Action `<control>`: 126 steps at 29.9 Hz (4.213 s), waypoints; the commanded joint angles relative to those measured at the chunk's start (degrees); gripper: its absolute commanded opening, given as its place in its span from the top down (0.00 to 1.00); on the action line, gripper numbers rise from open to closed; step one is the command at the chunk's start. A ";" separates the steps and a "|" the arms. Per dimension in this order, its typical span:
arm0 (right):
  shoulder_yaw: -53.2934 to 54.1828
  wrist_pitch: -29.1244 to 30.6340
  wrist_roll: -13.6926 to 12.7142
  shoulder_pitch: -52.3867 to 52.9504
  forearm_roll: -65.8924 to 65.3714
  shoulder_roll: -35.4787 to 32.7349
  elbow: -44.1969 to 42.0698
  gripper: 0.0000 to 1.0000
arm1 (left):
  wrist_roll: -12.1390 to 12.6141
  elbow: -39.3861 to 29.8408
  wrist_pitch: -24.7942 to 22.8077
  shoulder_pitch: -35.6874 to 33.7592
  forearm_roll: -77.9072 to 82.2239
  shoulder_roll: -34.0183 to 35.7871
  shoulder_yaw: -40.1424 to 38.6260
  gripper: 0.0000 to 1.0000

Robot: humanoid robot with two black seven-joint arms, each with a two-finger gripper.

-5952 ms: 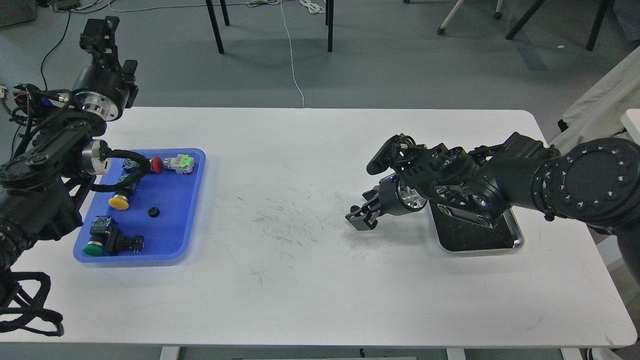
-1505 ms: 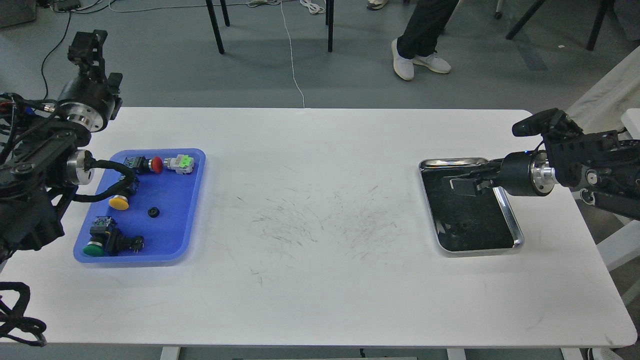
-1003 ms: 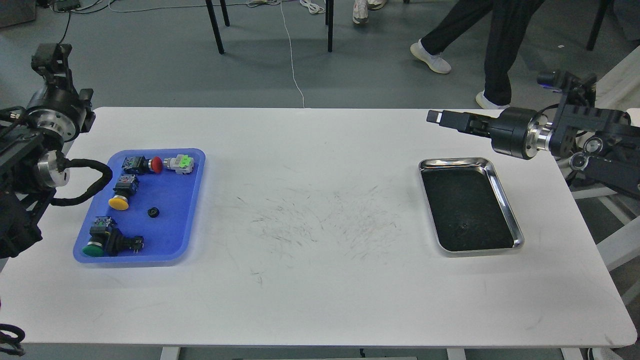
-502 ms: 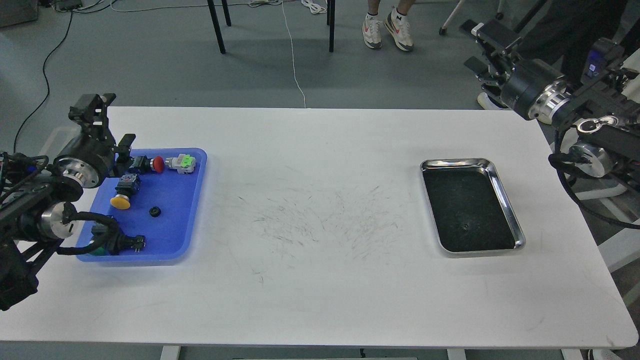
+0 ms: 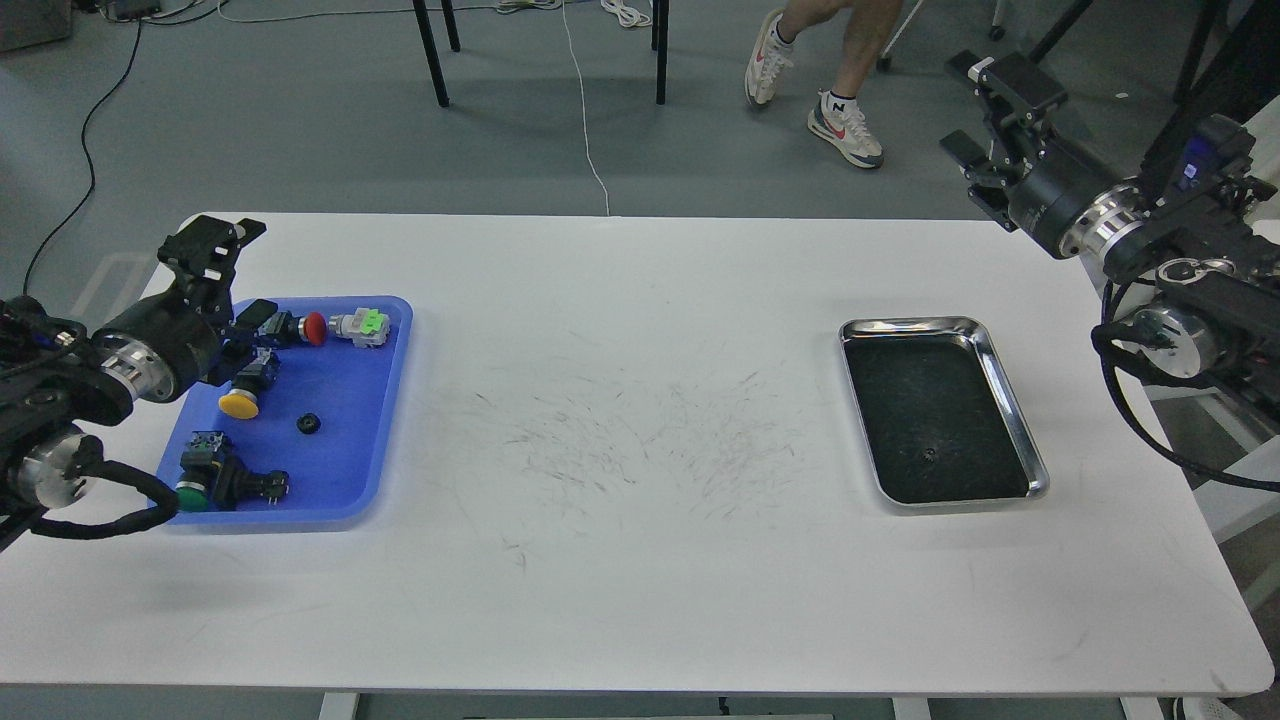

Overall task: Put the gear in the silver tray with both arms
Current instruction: 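Move the left gripper down into the blue tray toward a black gear, then close the left gripper on the black gear in the blue tray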

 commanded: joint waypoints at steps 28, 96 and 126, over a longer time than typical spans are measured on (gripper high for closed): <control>0.96 0.00 0.08 -2.73 0.00 -0.12 0.03 0.07 | -6.28 -20.85 34.69 1.81 -17.95 3.26 -5.12 0.02; 0.53 0.00 0.08 -2.90 -0.44 0.49 0.03 0.07 | -13.01 12.91 25.94 -24.20 50.08 -6.58 54.74 0.13; 0.61 -0.53 0.08 -3.08 -0.71 1.55 -0.06 0.07 | -13.01 22.06 25.68 -17.52 51.14 -10.28 55.62 0.39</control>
